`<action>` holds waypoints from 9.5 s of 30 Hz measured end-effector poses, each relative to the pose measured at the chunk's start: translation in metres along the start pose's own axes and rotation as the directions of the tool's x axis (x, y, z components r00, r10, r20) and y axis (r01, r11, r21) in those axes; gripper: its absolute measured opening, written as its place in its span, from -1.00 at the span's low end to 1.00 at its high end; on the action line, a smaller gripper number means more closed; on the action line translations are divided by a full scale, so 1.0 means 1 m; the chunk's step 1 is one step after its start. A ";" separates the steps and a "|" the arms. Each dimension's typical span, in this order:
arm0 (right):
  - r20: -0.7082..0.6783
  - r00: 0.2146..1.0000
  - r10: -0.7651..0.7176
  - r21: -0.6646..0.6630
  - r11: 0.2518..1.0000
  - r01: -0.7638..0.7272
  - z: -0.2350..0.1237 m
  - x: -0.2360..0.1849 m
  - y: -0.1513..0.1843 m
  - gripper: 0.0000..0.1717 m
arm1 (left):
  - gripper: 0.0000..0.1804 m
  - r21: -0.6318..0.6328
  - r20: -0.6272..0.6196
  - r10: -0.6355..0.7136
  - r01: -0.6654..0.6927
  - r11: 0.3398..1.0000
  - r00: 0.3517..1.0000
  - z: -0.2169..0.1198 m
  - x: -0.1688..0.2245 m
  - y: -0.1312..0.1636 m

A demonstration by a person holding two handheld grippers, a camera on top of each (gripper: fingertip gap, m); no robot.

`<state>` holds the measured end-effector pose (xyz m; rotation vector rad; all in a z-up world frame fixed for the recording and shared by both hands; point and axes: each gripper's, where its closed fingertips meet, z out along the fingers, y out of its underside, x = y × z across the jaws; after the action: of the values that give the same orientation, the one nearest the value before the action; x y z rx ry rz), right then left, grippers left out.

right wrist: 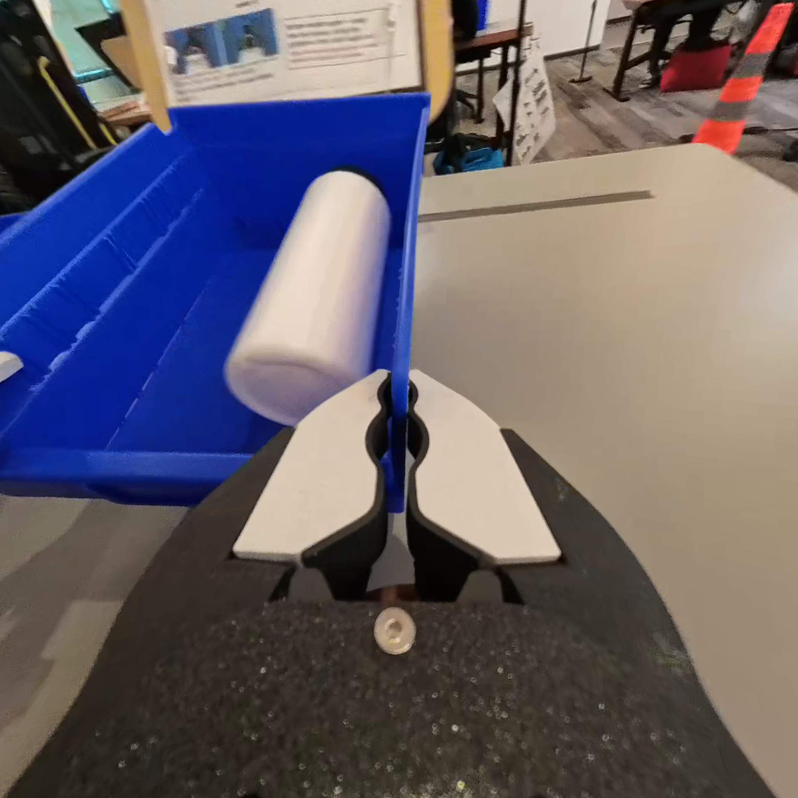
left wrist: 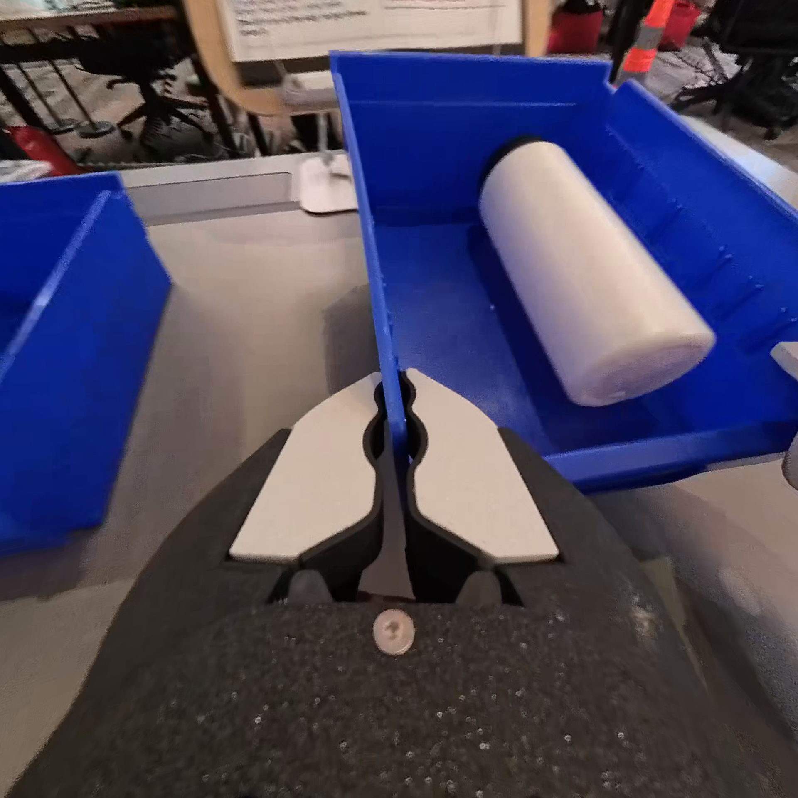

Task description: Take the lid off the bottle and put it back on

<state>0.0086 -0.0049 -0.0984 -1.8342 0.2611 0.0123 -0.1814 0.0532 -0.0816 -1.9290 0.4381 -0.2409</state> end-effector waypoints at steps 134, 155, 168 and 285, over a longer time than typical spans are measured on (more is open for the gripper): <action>-0.106 0.951 0.291 0.338 0.910 -0.240 -0.010 0.302 -0.070 -0.50 | -0.39 0.000 -0.497 -0.042 0.048 0.999 0.867 0.018 0.124 -0.102; 0.028 0.982 -0.186 0.360 0.919 0.164 -0.007 0.061 -0.092 -0.42 | -0.50 -0.078 -0.085 0.044 -0.051 0.996 0.995 0.039 -0.093 0.043; 0.126 0.981 -0.148 -0.146 0.975 0.166 0.046 -0.108 0.044 -0.93 | -0.96 -0.071 -0.036 -0.111 0.108 0.992 0.993 0.036 -0.110 0.042; 0.481 0.877 0.012 -0.036 0.999 0.006 -0.028 0.015 0.024 -0.54 | -0.11 -0.835 0.161 0.059 0.104 0.540 0.985 0.149 -0.350 0.001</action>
<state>0.0156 -0.0399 -0.1158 -1.8025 -0.0902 0.4757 -0.4461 0.3227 -0.1283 -2.9018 0.4526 0.1826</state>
